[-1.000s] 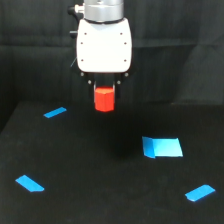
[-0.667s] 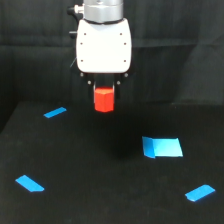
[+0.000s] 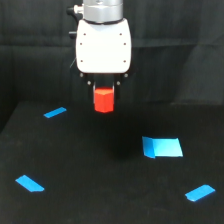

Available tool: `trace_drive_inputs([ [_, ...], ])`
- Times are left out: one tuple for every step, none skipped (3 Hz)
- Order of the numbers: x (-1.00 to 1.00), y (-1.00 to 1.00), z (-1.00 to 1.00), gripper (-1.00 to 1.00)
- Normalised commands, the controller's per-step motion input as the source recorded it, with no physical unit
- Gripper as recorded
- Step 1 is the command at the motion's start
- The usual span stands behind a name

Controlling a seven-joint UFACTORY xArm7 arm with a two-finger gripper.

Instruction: Pick up the red object from the table

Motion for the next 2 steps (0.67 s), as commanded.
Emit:
trace_drive_inputs([
  [-0.06,-0.04,0.06,-0.96],
  [-0.01,-0.03,0.09,-1.00],
])
